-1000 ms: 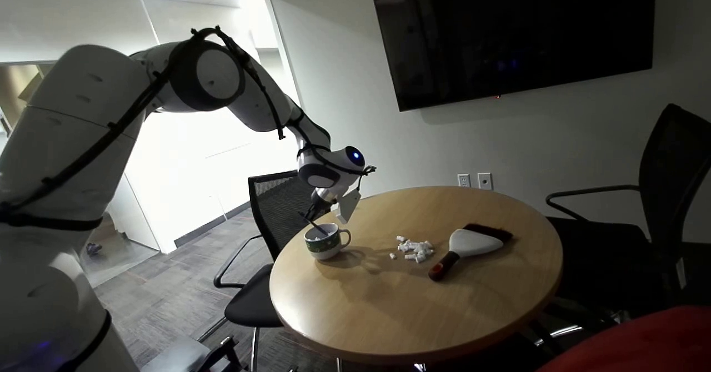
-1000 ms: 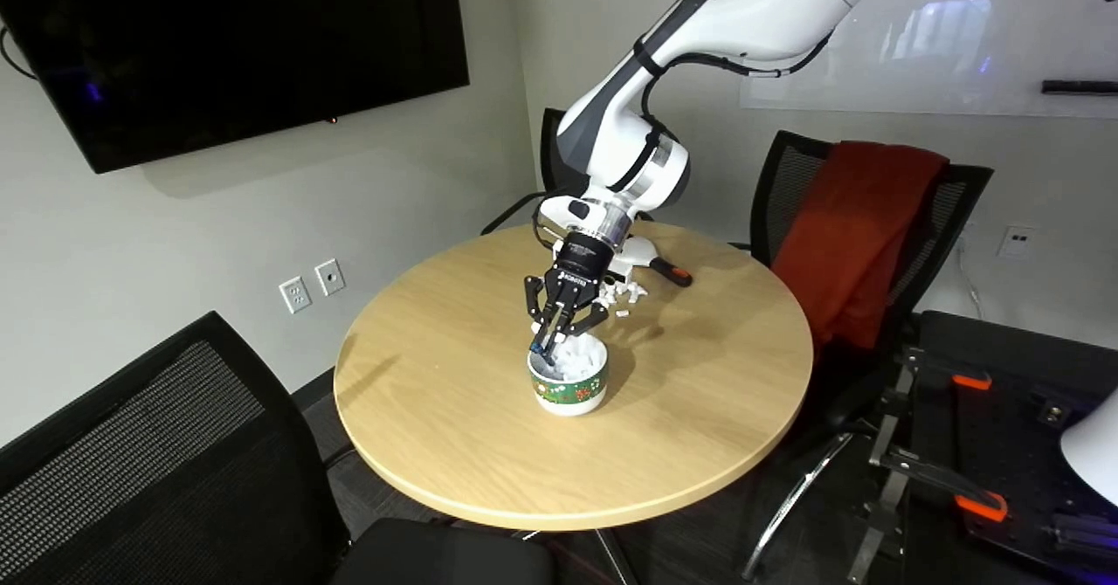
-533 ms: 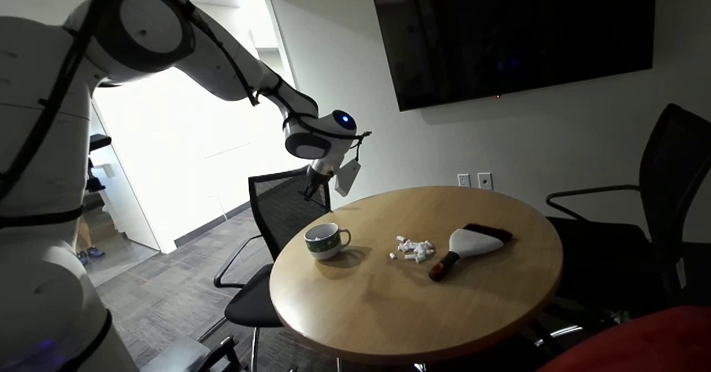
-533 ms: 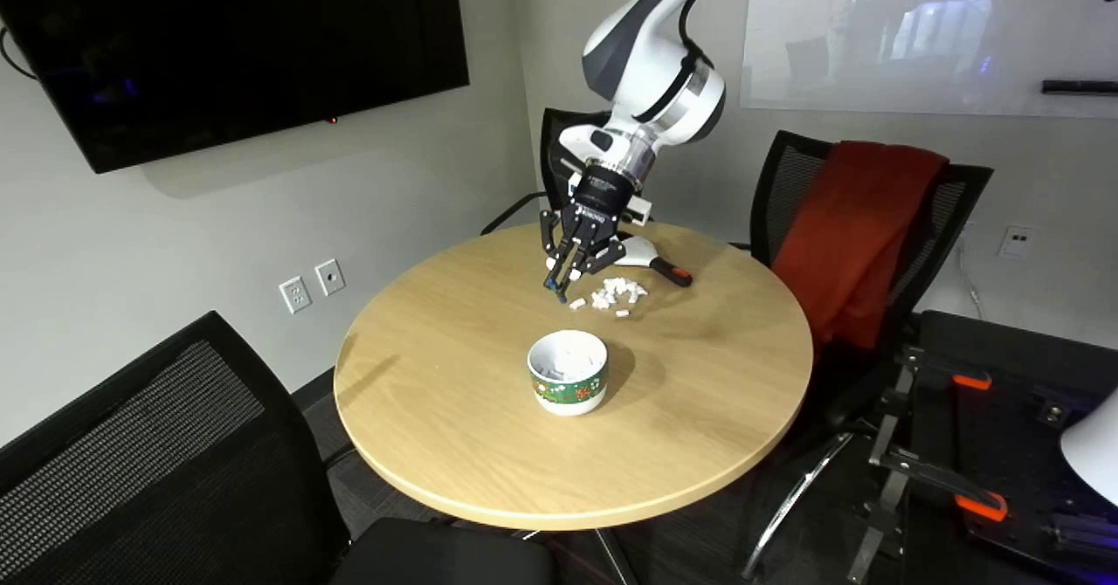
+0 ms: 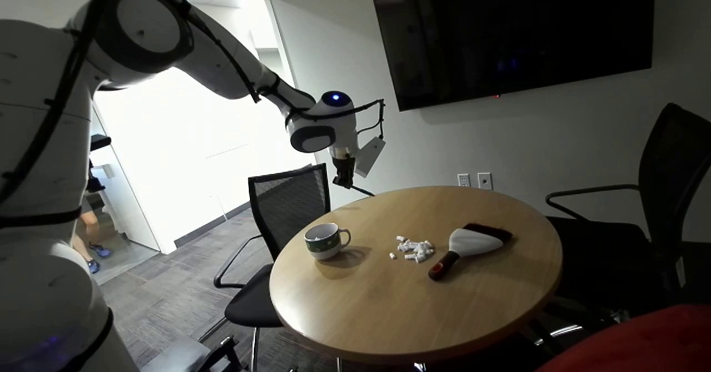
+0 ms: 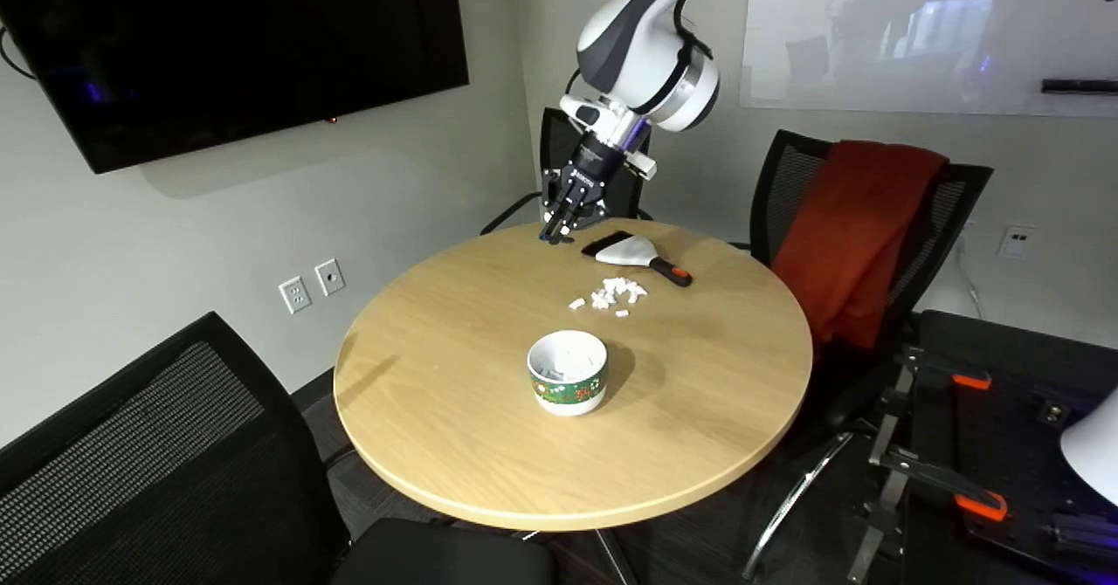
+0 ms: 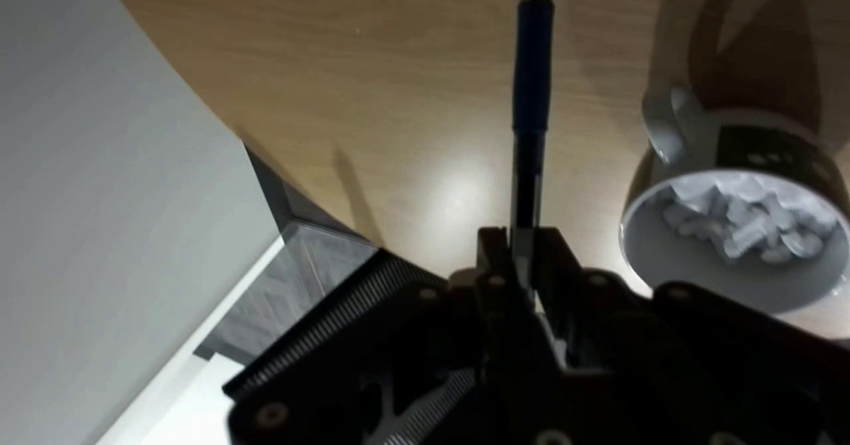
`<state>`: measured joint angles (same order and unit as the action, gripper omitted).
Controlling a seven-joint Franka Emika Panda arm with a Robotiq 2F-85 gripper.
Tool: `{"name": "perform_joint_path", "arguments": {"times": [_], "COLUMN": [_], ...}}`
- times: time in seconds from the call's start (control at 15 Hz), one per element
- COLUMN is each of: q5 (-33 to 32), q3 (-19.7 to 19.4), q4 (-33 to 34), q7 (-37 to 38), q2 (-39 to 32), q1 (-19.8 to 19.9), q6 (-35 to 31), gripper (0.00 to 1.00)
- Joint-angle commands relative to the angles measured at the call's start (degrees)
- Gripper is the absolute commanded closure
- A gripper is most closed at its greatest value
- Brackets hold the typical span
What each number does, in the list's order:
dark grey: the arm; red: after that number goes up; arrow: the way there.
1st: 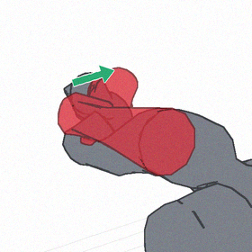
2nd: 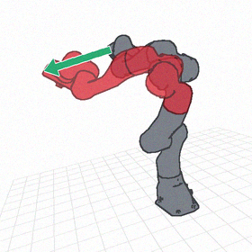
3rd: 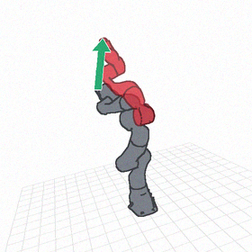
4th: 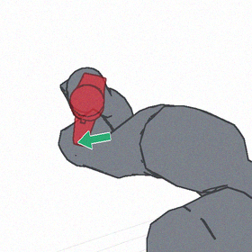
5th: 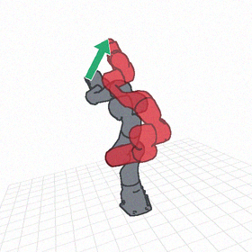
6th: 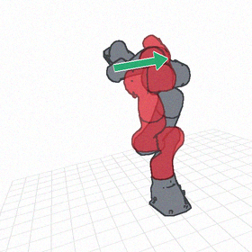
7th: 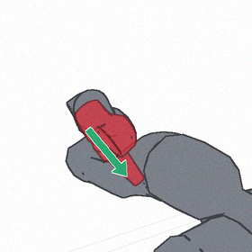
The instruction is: Remove the pen from the mug cup and place it on the table
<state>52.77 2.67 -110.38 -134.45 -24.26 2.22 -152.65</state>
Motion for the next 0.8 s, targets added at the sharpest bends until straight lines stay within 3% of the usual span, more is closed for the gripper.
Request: {"name": "perform_joint_path", "arguments": {"times": [0.0, 0.13, 0.33, 0.53, 0.6, 0.73], "q5": [-10.0, -13.8, -16.9, -19.9, -30.0, -38.9], "q3": [-3.6, -12.3, -24.6, -26.3, -19.6, -15.7], "q4": [8.0, 11.5, 17.8, 24.4, 25.6, 28.9], "q7": [15.0, 24.3, 38.5, 47.1, 54.2, 61.3], "q2": [-11.6, -17.4, -25.8, -30.7, -29.8, -30.8], "q1": [-5.6, -13.4, -22.7, -23.2, -17.2, -14.0], "q6": [-10.2, -10.4, -3.6, 3.5, 2.8, 5.0], "gripper": [0.96, 0.96, 0.96, 0.96, 0.96, 0.96]}}
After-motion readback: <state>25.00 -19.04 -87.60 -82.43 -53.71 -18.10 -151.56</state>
